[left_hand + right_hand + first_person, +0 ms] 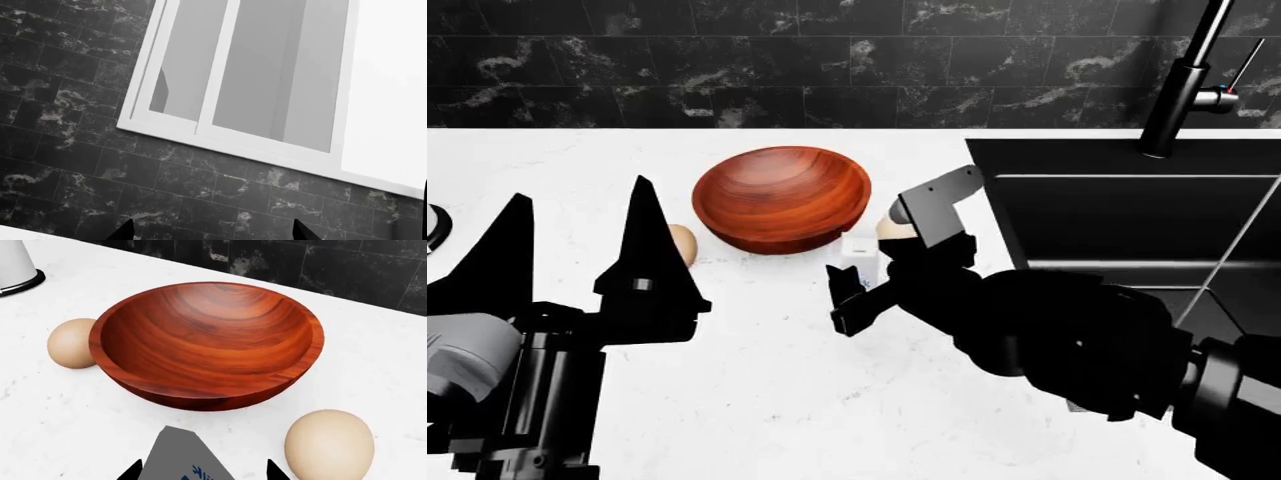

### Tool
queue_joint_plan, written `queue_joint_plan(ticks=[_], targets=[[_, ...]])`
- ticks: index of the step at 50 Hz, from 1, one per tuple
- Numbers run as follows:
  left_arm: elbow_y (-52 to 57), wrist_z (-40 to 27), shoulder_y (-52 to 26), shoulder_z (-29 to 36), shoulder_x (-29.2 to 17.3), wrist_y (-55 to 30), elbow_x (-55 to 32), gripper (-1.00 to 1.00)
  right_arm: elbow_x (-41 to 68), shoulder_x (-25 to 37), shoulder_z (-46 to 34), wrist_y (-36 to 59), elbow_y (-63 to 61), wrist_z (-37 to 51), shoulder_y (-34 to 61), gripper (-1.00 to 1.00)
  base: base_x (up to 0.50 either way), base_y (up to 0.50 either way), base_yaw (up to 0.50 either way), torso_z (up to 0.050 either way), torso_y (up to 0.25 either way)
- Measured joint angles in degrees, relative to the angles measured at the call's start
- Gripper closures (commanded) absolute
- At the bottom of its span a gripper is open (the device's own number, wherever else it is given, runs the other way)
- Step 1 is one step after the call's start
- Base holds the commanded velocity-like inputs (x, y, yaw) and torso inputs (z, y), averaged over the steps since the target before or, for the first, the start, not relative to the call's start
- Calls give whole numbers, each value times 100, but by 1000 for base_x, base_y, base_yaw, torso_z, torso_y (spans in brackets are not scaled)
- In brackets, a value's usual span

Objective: Place the eggs and milk next to the bowl.

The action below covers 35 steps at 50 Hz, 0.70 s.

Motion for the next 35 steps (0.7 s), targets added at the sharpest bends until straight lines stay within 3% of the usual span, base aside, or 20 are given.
queue_joint_plan(ticks=[18, 35], targets=[[12, 3, 11, -8, 0, 2, 4, -100, -135, 202, 143, -35, -415, 232, 142, -100, 0, 0, 0, 0, 1], [164, -48, 33, -70, -75, 16, -30, -100, -224, 942, 455, -188, -1920, 1040, 382, -100, 0, 0, 0, 0, 0]])
